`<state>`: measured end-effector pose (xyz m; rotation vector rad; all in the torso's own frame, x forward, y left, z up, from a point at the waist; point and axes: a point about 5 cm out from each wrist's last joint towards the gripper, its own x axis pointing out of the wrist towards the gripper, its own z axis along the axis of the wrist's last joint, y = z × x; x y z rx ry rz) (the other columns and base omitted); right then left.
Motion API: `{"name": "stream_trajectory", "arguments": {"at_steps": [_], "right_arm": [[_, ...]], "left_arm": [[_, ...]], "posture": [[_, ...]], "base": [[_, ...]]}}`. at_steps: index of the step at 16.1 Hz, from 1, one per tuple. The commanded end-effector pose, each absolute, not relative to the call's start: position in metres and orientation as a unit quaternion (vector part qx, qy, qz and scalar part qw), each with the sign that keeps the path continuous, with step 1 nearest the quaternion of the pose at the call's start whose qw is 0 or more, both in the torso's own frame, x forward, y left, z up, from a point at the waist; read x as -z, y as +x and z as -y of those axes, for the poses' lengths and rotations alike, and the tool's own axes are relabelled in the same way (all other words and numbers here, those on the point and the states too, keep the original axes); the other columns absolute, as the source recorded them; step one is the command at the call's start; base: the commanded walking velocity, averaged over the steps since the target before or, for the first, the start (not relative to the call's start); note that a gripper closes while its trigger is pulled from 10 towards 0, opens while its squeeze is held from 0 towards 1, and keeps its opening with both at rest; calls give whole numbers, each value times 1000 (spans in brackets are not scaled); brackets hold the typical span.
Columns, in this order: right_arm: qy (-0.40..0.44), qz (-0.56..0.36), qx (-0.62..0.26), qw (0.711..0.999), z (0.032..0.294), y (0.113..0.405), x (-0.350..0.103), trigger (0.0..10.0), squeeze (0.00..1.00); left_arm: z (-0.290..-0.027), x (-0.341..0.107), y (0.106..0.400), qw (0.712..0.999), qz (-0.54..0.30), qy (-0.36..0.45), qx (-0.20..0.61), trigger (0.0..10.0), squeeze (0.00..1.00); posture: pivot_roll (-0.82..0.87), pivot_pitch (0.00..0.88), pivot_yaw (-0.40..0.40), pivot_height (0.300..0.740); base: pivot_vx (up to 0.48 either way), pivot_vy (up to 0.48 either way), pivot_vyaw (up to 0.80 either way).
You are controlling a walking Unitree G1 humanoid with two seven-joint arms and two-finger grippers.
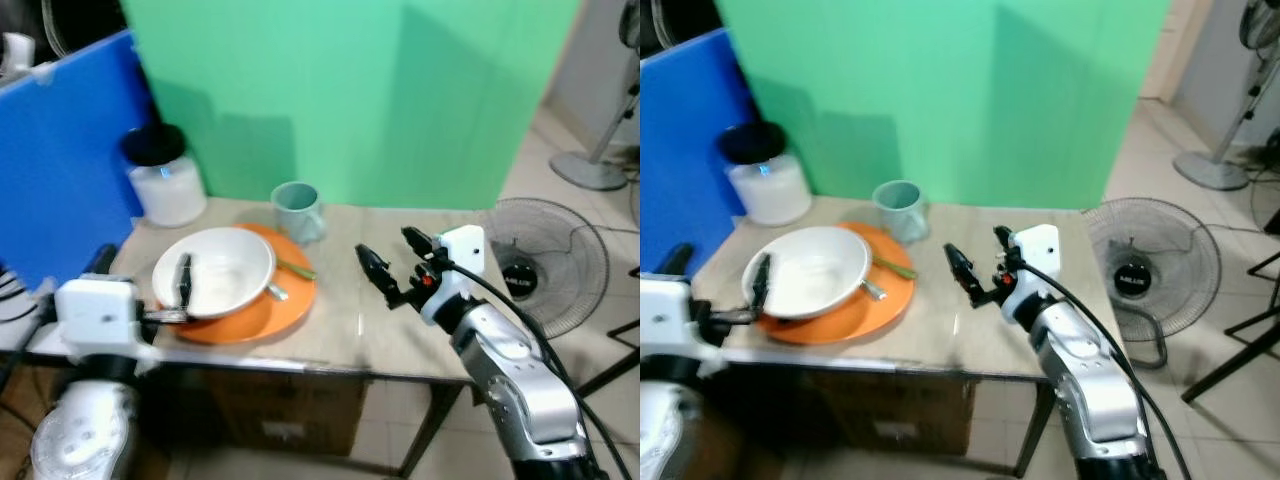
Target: Setting the table
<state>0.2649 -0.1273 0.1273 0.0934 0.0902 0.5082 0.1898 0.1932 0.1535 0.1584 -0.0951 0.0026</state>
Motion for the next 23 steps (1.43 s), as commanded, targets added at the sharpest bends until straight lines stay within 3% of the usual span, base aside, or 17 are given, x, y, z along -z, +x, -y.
{"name": "stream_trajectory", "arguments": {"at_steps": [1, 4, 5, 6, 14, 19, 22, 23], "right_arm": [[47, -37, -260, 964, 121, 268, -131, 10000, 0], [37, -59, -283, 957, 114, 269, -125, 10000, 0], [45, -60, -294, 953, 109, 272, -123, 10000, 863], [53, -57, -298, 952, 105, 276, -124, 10000, 1000], [13, -82, -337, 938, 58, 310, -107, 10000, 1000], [39, -15, -286, 957, 58, 335, -131, 10000, 1000], [-9, -20, -258, 966, 67, 342, -129, 10000, 1000], [-20, -40, -249, 967, 69, 346, -122, 10000, 769]], "left_arm": [[-197, -155, 189, 995, 47, 93, -4, 10000, 0], [-194, -154, 188, 995, 41, 94, 11, 10000, 0], [-189, -154, 189, 995, 36, 88, 37, 10000, 0], [-185, -154, 189, 994, 30, 87, 61, 10000, 0], [-174, -151, 179, 978, -17, 50, 202, 10000, 0], [-165, -152, 172, 966, -32, 38, 253, 10000, 0], [-162, -152, 172, 964, -35, 21, 264, 10000, 0], [-162, -152, 172, 962, -36, 16, 269, 10000, 0]], "posture": [[-58, 0, 46, 740], [-55, 0, 45, 740], [-51, 0, 41, 740], [-52, 0, 40, 740], [-32, 0, 27, 740], [-33, 0, 21, 740], [-40, 0, 25, 740], [-43, 0, 29, 740]], "base": [[322, 0, 0], [319, 0, 0], [0, 0, 0], [0, 0, 0], [0, 0, 0], [0, 0, 0], [0, 0, 0], [0, 0, 0]]}}
